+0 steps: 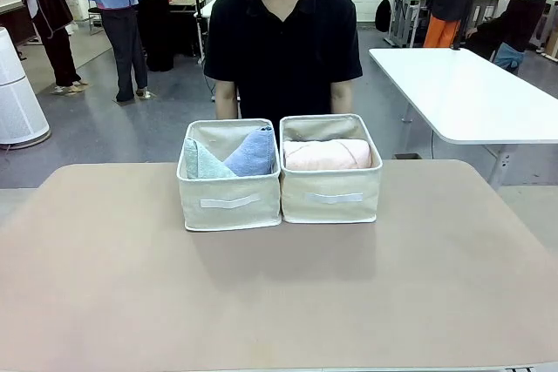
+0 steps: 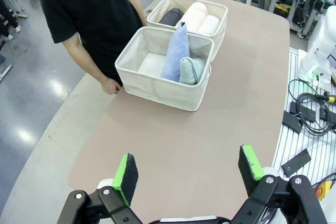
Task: Sort the towels based on their folding style.
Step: Pick up another triangle-folded towel from the table and place it in the left Fabric basket.
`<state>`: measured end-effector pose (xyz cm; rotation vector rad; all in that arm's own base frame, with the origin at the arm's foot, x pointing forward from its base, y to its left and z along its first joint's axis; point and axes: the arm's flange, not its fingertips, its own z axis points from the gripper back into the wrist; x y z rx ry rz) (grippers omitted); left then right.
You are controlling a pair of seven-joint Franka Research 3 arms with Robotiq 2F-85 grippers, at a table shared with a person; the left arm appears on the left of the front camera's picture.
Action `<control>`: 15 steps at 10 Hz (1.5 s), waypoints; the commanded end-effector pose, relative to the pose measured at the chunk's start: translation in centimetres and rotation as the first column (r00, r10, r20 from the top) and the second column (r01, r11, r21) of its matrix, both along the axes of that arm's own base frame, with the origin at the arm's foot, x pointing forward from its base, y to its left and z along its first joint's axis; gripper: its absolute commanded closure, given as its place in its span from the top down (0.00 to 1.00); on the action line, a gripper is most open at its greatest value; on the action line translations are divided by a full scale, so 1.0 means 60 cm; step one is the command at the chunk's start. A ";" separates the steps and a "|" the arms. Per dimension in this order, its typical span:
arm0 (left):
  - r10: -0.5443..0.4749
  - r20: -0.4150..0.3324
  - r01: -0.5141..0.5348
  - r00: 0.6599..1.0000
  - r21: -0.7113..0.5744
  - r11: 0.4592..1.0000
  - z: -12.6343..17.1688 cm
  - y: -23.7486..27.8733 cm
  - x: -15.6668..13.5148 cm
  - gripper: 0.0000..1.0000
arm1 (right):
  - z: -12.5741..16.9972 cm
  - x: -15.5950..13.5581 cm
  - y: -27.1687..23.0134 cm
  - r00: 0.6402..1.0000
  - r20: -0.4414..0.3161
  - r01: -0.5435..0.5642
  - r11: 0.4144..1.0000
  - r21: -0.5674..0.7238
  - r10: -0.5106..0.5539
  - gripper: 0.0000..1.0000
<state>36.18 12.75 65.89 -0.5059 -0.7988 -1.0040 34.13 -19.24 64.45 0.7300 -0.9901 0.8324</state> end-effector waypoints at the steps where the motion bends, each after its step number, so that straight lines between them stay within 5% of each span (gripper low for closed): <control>1: -0.012 0.004 0.012 1.000 0.006 1.000 -0.001 0.000 -0.003 1.00 | -0.028 -0.001 -0.007 1.000 -0.010 -0.016 0.999 -0.044 0.016 1.00; 15: -0.012 0.004 0.012 1.000 0.006 1.000 -0.001 0.000 -0.003 1.00 | -0.023 0.002 -0.017 1.000 -0.015 0.001 1.000 -0.025 -0.001 1.00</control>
